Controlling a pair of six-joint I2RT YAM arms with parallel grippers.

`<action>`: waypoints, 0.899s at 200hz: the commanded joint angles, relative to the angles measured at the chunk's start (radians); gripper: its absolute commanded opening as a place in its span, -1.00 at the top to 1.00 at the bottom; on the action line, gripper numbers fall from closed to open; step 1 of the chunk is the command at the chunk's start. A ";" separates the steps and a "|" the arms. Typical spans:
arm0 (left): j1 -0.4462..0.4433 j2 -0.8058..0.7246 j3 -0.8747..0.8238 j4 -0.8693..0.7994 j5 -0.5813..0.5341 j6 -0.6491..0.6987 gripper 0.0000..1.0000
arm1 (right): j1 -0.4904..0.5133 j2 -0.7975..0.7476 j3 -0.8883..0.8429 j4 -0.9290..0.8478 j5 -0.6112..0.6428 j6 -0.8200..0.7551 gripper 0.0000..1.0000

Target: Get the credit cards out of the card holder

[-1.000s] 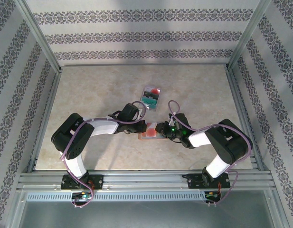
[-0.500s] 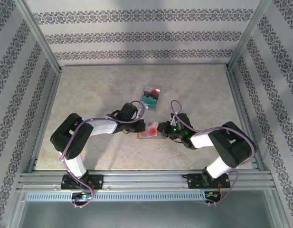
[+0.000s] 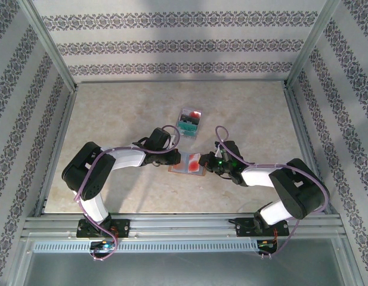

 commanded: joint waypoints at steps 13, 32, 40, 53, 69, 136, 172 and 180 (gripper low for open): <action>0.019 -0.044 -0.014 -0.081 -0.021 -0.001 0.63 | -0.009 -0.015 0.042 -0.065 0.013 -0.049 1.00; 0.019 -0.076 -0.019 -0.073 -0.013 -0.014 0.50 | -0.010 -0.021 0.057 -0.093 0.014 -0.066 1.00; 0.019 -0.088 -0.020 -0.066 -0.011 -0.018 0.42 | -0.009 -0.025 0.062 -0.106 0.017 -0.073 1.00; 0.019 -0.110 -0.021 -0.058 -0.013 -0.023 0.37 | -0.009 -0.036 0.073 -0.139 0.023 -0.091 1.00; 0.019 -0.138 -0.031 -0.043 -0.024 -0.033 0.24 | -0.008 -0.060 0.093 -0.203 0.035 -0.122 1.00; 0.025 -0.250 -0.060 -0.023 -0.106 -0.034 -0.60 | -0.010 -0.203 0.204 -0.535 0.142 -0.287 1.00; 0.038 -0.312 -0.083 -0.020 -0.164 -0.031 -0.99 | -0.010 -0.222 0.265 -0.642 0.167 -0.354 1.00; 0.042 -0.327 -0.089 -0.022 -0.183 -0.032 -0.99 | -0.010 -0.224 0.278 -0.659 0.174 -0.368 1.00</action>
